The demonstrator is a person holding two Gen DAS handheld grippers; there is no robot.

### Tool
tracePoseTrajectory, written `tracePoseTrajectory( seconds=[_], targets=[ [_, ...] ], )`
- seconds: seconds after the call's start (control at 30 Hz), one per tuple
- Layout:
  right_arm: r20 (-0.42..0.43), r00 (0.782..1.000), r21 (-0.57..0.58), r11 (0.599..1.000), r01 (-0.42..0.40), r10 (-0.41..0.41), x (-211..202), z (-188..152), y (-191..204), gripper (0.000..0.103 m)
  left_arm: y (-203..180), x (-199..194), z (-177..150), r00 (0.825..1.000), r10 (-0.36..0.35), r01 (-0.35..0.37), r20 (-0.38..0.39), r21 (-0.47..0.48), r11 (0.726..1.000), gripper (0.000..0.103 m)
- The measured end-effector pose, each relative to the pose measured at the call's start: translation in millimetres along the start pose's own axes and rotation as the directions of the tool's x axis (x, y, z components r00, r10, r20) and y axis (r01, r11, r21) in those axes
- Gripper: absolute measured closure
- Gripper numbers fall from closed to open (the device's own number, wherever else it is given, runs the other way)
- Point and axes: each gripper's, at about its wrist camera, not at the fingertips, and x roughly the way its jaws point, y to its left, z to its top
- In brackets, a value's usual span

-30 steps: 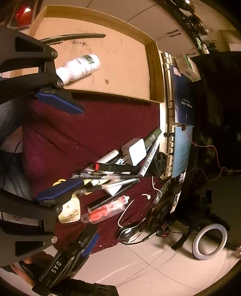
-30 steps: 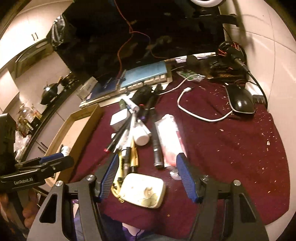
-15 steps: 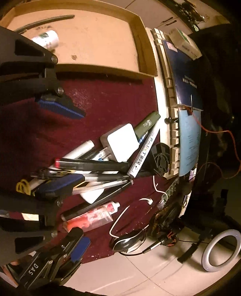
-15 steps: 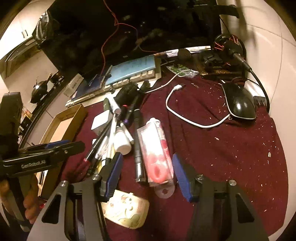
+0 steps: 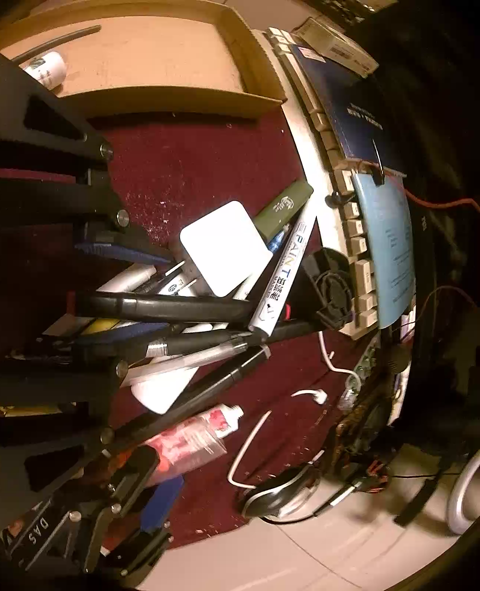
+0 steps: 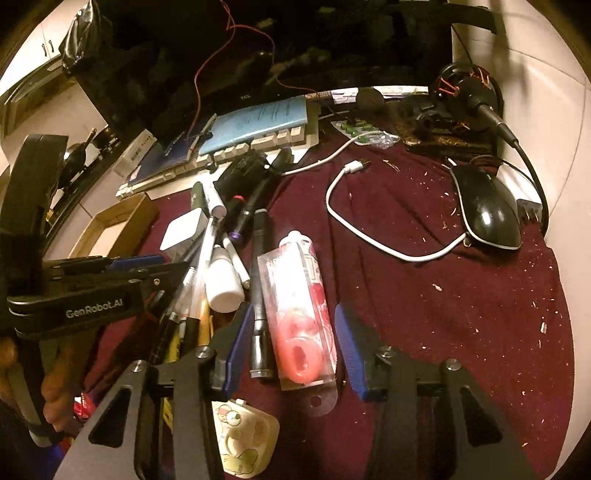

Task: Organize rigid objects
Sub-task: 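Grasp a black marker with the left gripper while the right grasps the packaged tube, then carry the marker and packaged tube into the tray and release both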

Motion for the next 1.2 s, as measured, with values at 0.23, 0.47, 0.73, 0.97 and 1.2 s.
tracePoseTrajectory(
  seconds=[0.23, 0.47, 0.73, 0.97, 1.2],
  targets=[
    [0.004, 1.0, 0.011, 1.0, -0.005, 0.005, -0.3, 0.1, -4.6, 0.072, 5.5, -11.5, -10.7, 1.0, -0.02, 0.02, 0.002, 0.003, 1.0, 0.088],
    [0.006, 1.0, 0.016, 1.0, -0.012, 0.012, -0.9, -1.5, -5.5, 0.072, 12.2, -19.5, -28.7, 0.998, -0.065, 0.065, -0.008, -0.026, 0.998, 0.087],
    [0.036, 0.999, 0.045, 0.999, -0.02, 0.019, -11.5, -2.1, -11.0, 0.077, 6.9, -22.6, -35.2, 0.998, -0.046, 0.046, 0.035, -0.005, 0.999, 0.089],
    [0.139, 0.989, 0.063, 0.996, -0.067, 0.058, -40.0, 0.6, -0.2, 0.077, 35.6, -72.2, -75.1, 0.985, -0.108, 0.129, 0.137, -0.152, 0.98, 0.089],
    [0.16, 0.958, -0.037, 0.972, -0.233, 0.236, -55.8, 9.5, 67.6, 0.077, 107.3, -130.6, -107.3, 0.961, -0.054, 0.149, 0.27, -0.343, 0.928, 0.089]
  ],
)
